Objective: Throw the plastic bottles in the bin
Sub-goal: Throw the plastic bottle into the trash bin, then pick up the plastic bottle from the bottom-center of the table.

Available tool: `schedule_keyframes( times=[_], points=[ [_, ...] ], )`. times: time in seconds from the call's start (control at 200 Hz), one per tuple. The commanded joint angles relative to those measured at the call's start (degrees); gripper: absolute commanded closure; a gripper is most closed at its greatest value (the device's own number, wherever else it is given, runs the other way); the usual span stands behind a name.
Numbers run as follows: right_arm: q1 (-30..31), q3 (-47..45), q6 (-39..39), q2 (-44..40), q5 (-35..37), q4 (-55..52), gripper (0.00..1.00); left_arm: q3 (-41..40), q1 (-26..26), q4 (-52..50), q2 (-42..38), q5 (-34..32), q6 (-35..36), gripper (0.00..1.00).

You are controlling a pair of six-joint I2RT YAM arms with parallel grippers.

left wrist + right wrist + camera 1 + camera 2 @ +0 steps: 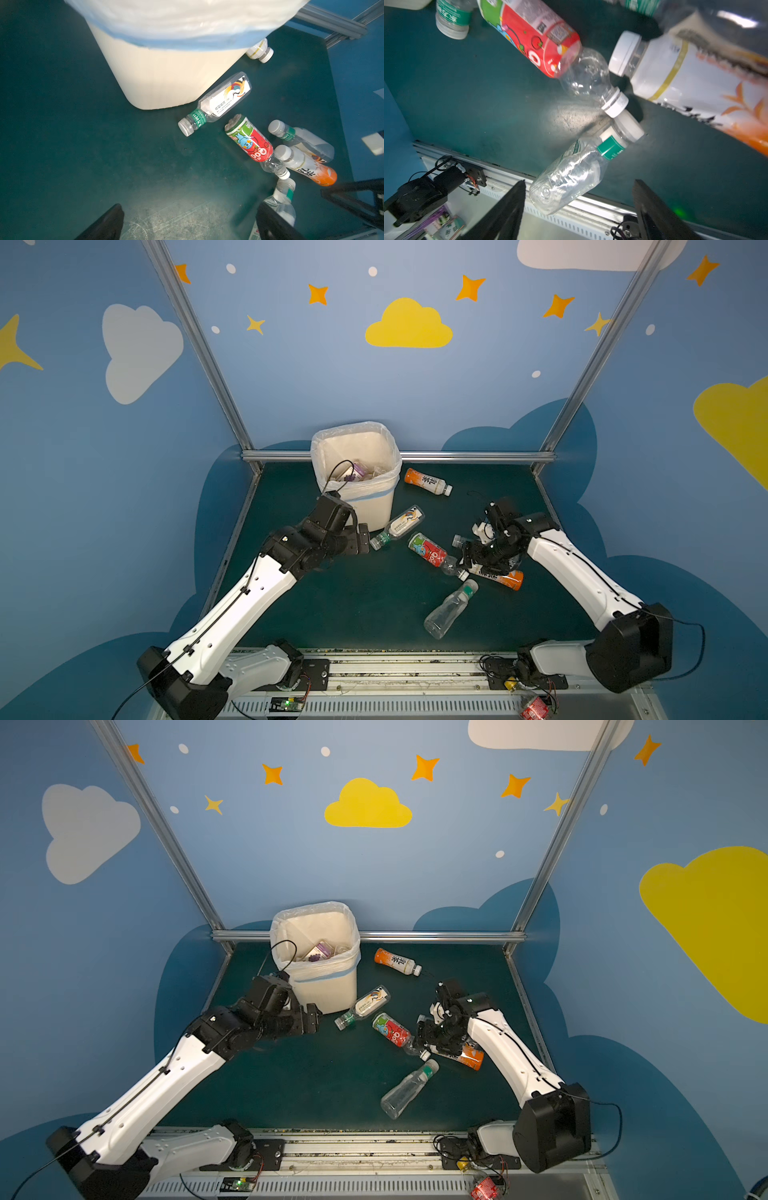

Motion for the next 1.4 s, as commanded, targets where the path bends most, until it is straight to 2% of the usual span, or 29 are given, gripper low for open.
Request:
schedule_keyframes(
  times=[0.0,0.285,0.536,0.921,1.021,1.397],
  points=[
    [0.5,-4.3,4.7,-4.4,-2.2,-0.3,0.18,-4.2,-0.5,6.5,-2.3,-2.6,-5.0,0.00],
    [4.4,-12.3,10.4,-8.7,-6.3,-0.4,0.18,-3.8,-0.6,5.6,1.2,-1.2,-1.7,0.00],
    [5.5,-16.2,14.6,-8.2,-9.0,4.5,0.16,-4.7,-0.6,9.0,2.9,1.3,-2.9,0.00],
    [5.5,-20.2,18.7,-5.6,-8.6,10.4,0.15,-6.0,-0.7,7.8,2.6,1.1,-2.3,0.00],
    [5.5,-20.2,19.9,-4.7,-8.0,12.0,0.12,-6.4,-0.6,7.9,2.5,1.4,-2.4,0.00],
    [5.6,-19.5,19.3,0.3,-6.4,14.5,0.10,-6.1,-0.6,6.3,2.0,0.4,-0.5,0.00]
  ],
)
